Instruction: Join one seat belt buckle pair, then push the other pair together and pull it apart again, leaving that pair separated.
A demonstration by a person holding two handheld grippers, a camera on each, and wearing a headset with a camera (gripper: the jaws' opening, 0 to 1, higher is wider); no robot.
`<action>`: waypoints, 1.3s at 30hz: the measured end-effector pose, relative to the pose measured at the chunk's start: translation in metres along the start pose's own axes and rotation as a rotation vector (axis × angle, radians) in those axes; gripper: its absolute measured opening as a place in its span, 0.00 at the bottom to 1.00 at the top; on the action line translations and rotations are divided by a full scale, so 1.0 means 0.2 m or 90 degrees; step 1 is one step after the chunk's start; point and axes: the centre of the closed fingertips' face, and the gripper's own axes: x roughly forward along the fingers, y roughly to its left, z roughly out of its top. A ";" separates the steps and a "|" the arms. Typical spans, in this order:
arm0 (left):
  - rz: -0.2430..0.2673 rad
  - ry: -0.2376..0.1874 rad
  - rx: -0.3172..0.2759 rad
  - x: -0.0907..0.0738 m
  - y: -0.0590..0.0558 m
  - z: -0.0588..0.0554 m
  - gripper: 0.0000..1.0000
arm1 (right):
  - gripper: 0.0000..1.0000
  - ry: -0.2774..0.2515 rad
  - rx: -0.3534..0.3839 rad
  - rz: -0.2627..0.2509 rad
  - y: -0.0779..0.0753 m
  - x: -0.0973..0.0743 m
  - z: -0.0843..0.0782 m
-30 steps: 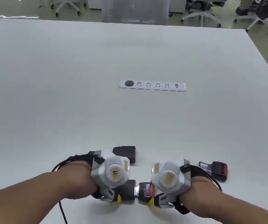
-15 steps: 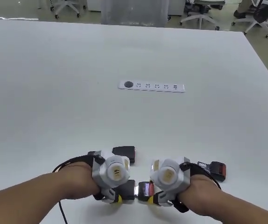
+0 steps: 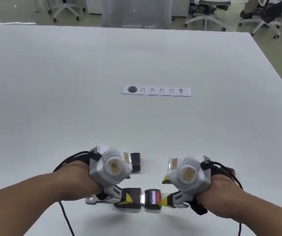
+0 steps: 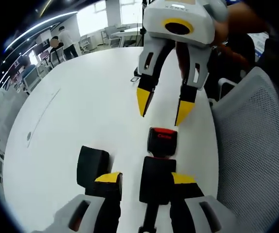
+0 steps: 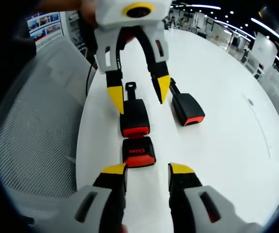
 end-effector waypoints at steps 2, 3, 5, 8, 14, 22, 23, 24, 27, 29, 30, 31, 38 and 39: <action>0.007 -0.001 0.002 0.00 0.04 -0.01 0.40 | 0.34 0.004 0.003 -0.006 -0.02 -0.01 -0.03; 0.011 0.001 -0.001 0.00 0.06 -0.01 0.40 | 0.34 0.007 0.005 -0.009 -0.04 -0.02 -0.06; 0.013 0.003 -0.004 0.00 0.08 -0.02 0.40 | 0.34 0.013 0.008 -0.014 -0.06 -0.04 -0.09; 0.017 -0.001 -0.013 0.00 0.12 -0.03 0.41 | 0.34 0.026 0.007 -0.021 -0.10 -0.06 -0.15; 0.036 -0.002 -0.024 0.00 0.24 -0.05 0.41 | 0.34 0.057 0.010 -0.038 -0.20 -0.13 -0.31; 0.046 -0.007 -0.023 0.01 0.36 -0.05 0.43 | 0.34 0.099 0.001 -0.056 -0.32 -0.24 -0.50; 0.046 -0.006 -0.022 0.01 0.37 -0.06 0.45 | 0.34 0.106 0.000 -0.055 -0.33 -0.25 -0.53; 0.046 -0.001 -0.017 0.01 0.39 -0.06 0.46 | 0.34 0.116 -0.001 -0.054 -0.34 -0.27 -0.57; 0.053 0.002 -0.015 0.01 0.43 -0.06 0.47 | 0.34 0.129 -0.002 -0.060 -0.40 -0.31 -0.63; 0.049 0.004 -0.017 0.02 0.44 -0.06 0.46 | 0.34 0.134 0.000 -0.066 -0.44 -0.34 -0.67; 0.045 0.009 -0.015 0.02 0.45 -0.06 0.46 | 0.34 0.137 0.001 -0.070 -0.46 -0.36 -0.68; 0.036 0.014 -0.015 0.03 0.45 -0.07 0.46 | 0.35 0.142 0.001 -0.078 -0.48 -0.38 -0.71; 0.027 0.031 -0.025 0.07 0.47 -0.13 0.47 | 0.36 0.148 0.024 -0.092 -0.51 -0.43 -0.78; 0.026 0.033 -0.026 0.07 0.46 -0.12 0.47 | 0.36 0.148 0.025 -0.090 -0.51 -0.44 -0.79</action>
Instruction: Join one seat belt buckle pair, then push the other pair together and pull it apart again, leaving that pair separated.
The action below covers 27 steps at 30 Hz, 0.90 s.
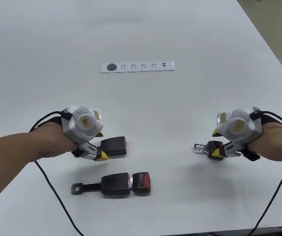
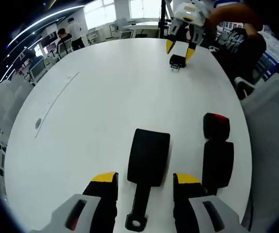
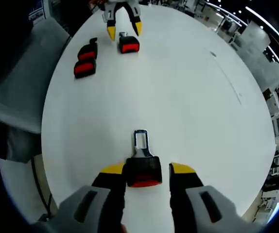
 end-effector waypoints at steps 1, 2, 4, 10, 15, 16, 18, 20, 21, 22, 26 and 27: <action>-0.002 0.001 0.002 0.00 0.00 0.00 0.46 | 0.36 0.003 0.000 0.007 0.01 0.00 -0.01; -0.003 0.003 0.003 0.01 0.01 0.01 0.46 | 0.36 0.005 -0.002 0.011 0.02 0.00 -0.02; -0.008 0.009 0.015 0.02 0.00 0.01 0.46 | 0.35 0.014 -0.007 0.018 0.03 0.00 -0.04; -0.015 0.026 0.040 0.05 0.00 0.00 0.43 | 0.35 0.024 -0.018 0.036 0.04 0.01 -0.04; -0.016 0.030 0.049 0.07 0.01 -0.01 0.37 | 0.34 0.054 -0.048 0.062 0.06 0.06 -0.08; -0.019 0.035 0.057 0.07 0.01 -0.01 0.35 | 0.35 0.070 -0.082 0.065 0.06 0.08 -0.10; -0.021 0.042 0.069 0.08 0.00 -0.02 0.33 | 0.35 0.076 -0.057 0.076 0.06 0.08 -0.09; -0.021 0.046 0.070 0.09 0.01 -0.03 0.33 | 0.34 0.080 -0.078 0.087 0.04 0.09 -0.10; -0.021 0.047 0.069 0.09 0.01 -0.03 0.33 | 0.34 0.082 -0.075 0.093 0.03 0.09 -0.11; -0.020 0.049 0.068 0.09 0.01 -0.03 0.33 | 0.34 0.082 -0.071 0.101 0.02 0.10 -0.12; -0.025 0.051 0.070 0.09 0.01 -0.03 0.32 | 0.34 0.085 -0.066 0.109 0.03 0.10 -0.11; -0.027 0.050 0.079 0.10 0.01 -0.03 0.32 | 0.34 0.084 -0.065 0.108 0.03 0.10 -0.11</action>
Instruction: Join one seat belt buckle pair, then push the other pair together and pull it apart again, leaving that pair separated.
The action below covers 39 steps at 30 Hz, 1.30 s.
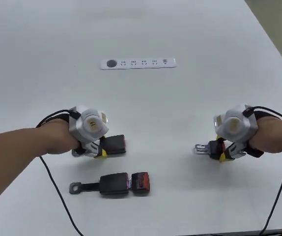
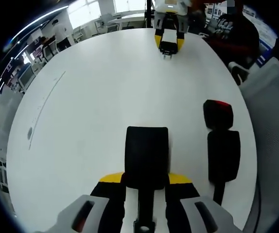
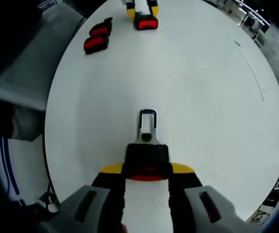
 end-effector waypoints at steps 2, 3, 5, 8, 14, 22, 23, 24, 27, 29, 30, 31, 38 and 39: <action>-0.003 0.003 0.007 0.00 0.00 0.00 0.32 | 0.34 -0.004 0.003 -0.002 0.00 0.00 0.00; -0.008 0.008 0.017 0.00 -0.01 0.00 0.31 | 0.34 -0.005 0.004 -0.002 0.00 0.00 0.01; -0.014 0.014 0.031 0.00 -0.01 0.01 0.31 | 0.34 -0.014 0.011 -0.004 0.00 0.00 0.01; -0.020 0.022 0.031 0.01 -0.02 0.01 0.31 | 0.34 -0.017 0.016 -0.005 0.00 0.00 0.02; -0.017 0.028 0.025 0.00 -0.02 0.00 0.31 | 0.34 -0.016 0.012 -0.006 0.00 0.01 0.01; -0.017 0.030 0.026 0.00 -0.02 0.00 0.31 | 0.34 -0.017 -0.001 -0.015 0.03 0.01 0.11; -0.019 0.030 0.026 0.01 -0.02 0.00 0.31 | 0.34 -0.019 -0.005 -0.015 0.03 0.01 0.13; -0.021 0.030 0.025 0.01 -0.02 0.00 0.31 | 0.34 -0.021 -0.011 -0.015 0.03 0.02 0.17; -0.024 0.033 0.026 0.01 -0.01 0.00 0.31 | 0.34 -0.028 -0.020 -0.016 -0.01 0.04 0.22; -0.023 0.037 0.027 0.01 -0.01 0.00 0.31 | 0.34 -0.035 -0.020 -0.020 -0.02 0.04 0.27; -0.023 0.038 0.029 0.01 -0.01 0.00 0.31 | 0.34 -0.040 -0.022 -0.022 -0.02 0.05 0.31; -0.022 0.039 0.032 0.01 -0.01 0.00 0.31 | 0.34 -0.045 -0.025 -0.022 -0.02 0.06 0.33; -0.024 0.046 0.033 0.01 -0.02 0.01 0.31 | 0.35 -0.076 -0.038 -0.030 -0.03 0.12 0.55; -0.023 0.048 0.034 0.01 -0.02 0.01 0.31 | 0.35 -0.083 -0.042 -0.030 -0.03 0.13 0.59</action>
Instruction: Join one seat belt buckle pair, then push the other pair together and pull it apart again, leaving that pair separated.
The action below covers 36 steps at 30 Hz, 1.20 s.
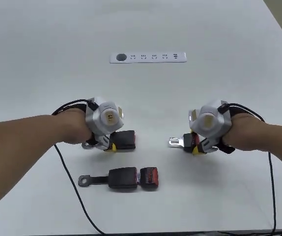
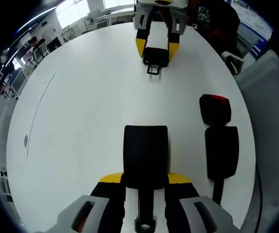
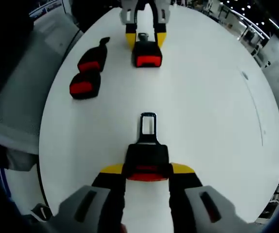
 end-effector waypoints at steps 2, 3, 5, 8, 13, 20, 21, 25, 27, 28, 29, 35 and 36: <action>0.000 0.007 0.010 0.00 0.00 0.00 0.31 | 0.35 -0.018 0.020 0.001 0.00 0.02 0.06; 0.000 0.011 0.013 0.00 -0.01 0.00 0.31 | 0.35 -0.026 0.025 0.003 0.00 0.03 0.09; -0.002 0.016 0.013 0.00 0.00 0.00 0.31 | 0.35 -0.031 0.016 0.008 0.00 0.06 0.14; -0.004 0.018 0.015 0.00 0.00 0.00 0.31 | 0.35 -0.036 0.006 0.010 0.01 0.08 0.21; -0.007 0.019 0.021 0.00 0.00 0.00 0.31 | 0.35 -0.048 -0.009 0.013 0.01 0.12 0.33; -0.005 0.014 0.021 0.00 0.00 0.00 0.31 | 0.34 -0.051 -0.005 0.016 -0.01 0.15 0.40; -0.005 0.014 0.021 0.00 0.00 0.00 0.31 | 0.34 -0.047 -0.005 0.017 -0.01 0.15 0.41; -0.007 0.013 0.022 0.00 0.00 0.00 0.31 | 0.34 -0.053 -0.018 0.009 -0.01 0.13 0.44; -0.009 0.015 0.028 0.00 0.00 0.00 0.31 | 0.34 -0.048 -0.032 0.006 0.00 0.15 0.45; -0.009 0.015 0.029 0.00 0.00 0.00 0.31 | 0.34 -0.047 -0.031 0.006 0.00 0.15 0.45; -0.010 0.015 0.028 0.01 0.00 0.00 0.31 | 0.34 -0.048 -0.029 0.006 -0.01 0.16 0.46; -0.010 0.011 0.032 0.01 0.00 0.00 0.31 | 0.34 -0.058 -0.017 0.012 -0.01 0.16 0.47; -0.009 0.008 0.033 0.00 0.00 0.00 0.31 | 0.33 -0.057 -0.028 0.012 -0.01 0.16 0.47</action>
